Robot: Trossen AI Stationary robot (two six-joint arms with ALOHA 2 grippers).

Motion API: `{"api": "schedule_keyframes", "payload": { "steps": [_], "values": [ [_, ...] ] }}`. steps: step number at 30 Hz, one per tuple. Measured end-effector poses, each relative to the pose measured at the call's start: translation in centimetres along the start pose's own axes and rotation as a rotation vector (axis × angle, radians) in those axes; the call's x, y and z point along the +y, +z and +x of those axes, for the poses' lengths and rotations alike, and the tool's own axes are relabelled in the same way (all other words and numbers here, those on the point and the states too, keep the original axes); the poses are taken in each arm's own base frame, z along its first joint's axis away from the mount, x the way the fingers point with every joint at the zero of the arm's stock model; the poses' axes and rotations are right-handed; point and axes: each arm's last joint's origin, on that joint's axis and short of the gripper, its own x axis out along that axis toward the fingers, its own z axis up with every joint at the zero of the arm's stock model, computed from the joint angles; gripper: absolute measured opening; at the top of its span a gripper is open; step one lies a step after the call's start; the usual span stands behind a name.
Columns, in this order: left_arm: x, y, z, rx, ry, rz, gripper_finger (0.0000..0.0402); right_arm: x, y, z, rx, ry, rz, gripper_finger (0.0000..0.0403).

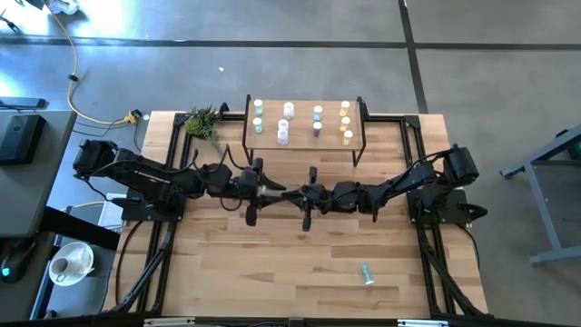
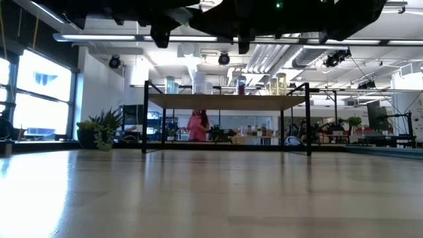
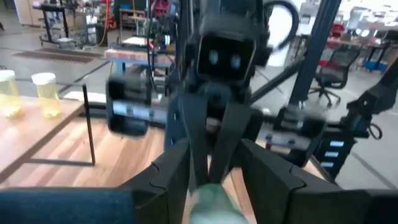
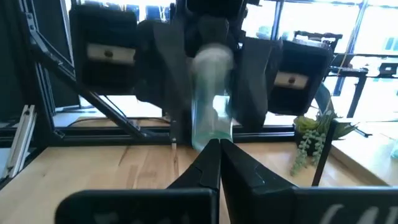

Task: Pick and place medicine bottles onto shelf by color
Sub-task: Put the green pill bottle on the shelf aligned with the other green pill bottle

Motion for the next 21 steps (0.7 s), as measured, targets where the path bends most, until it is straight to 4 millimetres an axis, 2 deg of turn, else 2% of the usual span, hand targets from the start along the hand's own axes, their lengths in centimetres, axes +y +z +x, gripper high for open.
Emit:
{"api": "schedule_keyframes", "payload": {
  "steps": [5, 14, 21],
  "values": [
    [-0.01, 0.1, 0.01, -0.011, -0.001, 0.0, 0.0115, 0.0, -0.07, -0.01, 0.01, -0.001, 0.002, 0.0],
    [0.06, 0.12, 0.01, -0.015, 0.024, 0.0, 0.0052, 0.0, -0.18, -0.02, 0.02, 0.0, -0.006, 0.0],
    [0.07, 0.07, 0.01, -0.009, 0.026, -0.001, 0.0063, 0.02, -0.63, -0.06, 0.063, 0.002, -0.018, 0.0]
  ]
}}
